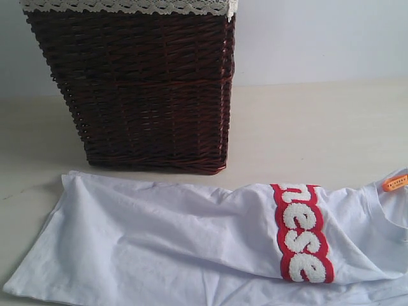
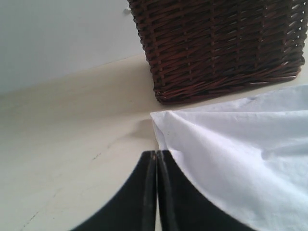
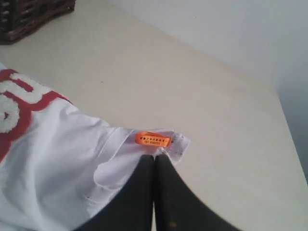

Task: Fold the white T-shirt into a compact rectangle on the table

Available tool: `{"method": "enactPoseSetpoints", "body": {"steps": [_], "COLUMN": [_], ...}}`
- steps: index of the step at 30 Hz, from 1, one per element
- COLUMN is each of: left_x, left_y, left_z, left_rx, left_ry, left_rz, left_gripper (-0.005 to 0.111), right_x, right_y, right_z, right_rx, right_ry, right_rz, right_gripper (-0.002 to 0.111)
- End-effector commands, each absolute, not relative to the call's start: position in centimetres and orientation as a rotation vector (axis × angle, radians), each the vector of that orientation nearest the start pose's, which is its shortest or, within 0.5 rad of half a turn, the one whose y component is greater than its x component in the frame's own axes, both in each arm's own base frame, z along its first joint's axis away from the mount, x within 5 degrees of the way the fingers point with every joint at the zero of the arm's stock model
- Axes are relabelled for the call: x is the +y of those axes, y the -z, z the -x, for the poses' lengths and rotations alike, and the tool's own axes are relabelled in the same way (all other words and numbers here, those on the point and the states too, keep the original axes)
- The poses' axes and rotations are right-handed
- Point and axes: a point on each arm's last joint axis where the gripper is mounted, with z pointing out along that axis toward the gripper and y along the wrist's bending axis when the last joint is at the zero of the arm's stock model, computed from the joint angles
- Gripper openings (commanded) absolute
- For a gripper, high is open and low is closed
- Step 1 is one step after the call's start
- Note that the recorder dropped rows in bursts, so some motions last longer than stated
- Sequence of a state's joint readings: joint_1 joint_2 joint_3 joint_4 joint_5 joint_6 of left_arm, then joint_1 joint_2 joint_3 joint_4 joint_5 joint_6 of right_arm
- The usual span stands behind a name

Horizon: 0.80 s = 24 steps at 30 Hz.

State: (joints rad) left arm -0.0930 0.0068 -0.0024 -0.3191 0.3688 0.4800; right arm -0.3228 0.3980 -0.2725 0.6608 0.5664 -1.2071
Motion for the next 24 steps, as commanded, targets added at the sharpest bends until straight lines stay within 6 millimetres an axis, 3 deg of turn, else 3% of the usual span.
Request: {"method": "enactPoseSetpoints", "body": {"steps": [1, 4, 9, 14, 16, 21, 24], "left_x": [-1.5, -1.5, -1.5, -1.5, -1.5, -1.5, -1.5], "left_y": [-18.2, -18.2, -18.2, -18.2, -18.2, -18.2, -18.2], "left_z": [-5.2, -5.2, -5.2, -5.2, -5.2, -5.2, -5.2], "left_rx": [1.799, 1.799, 1.799, 1.799, 1.799, 1.799, 1.799], "left_ry": [0.039, 0.039, 0.039, 0.039, 0.039, 0.039, 0.039], "left_rz": [-0.324, -0.324, -0.324, -0.324, -0.324, -0.324, -0.324], "left_gripper": [0.003, 0.003, 0.003, 0.003, 0.003, 0.003, 0.003], "right_x": [-0.2, -0.4, -0.8, -1.5, -1.8, -3.1, -3.5], "right_y": [-23.2, -22.6, -23.6, -24.3, -23.6, -19.9, -18.5], "right_z": [-10.4, -12.1, -15.6, -19.4, -21.1, -24.9, -25.9], "right_rx": [2.127, 2.271, 2.388, 2.445, 2.498, 2.641, 2.683], "right_ry": [0.113, -0.020, -0.208, -0.380, -0.517, -0.673, -0.701], "right_rz": [0.440, 0.481, 0.616, 0.734, 0.757, 0.658, 0.613], "right_gripper": [0.000, 0.000, 0.002, 0.038, 0.050, 0.050, 0.050]}}
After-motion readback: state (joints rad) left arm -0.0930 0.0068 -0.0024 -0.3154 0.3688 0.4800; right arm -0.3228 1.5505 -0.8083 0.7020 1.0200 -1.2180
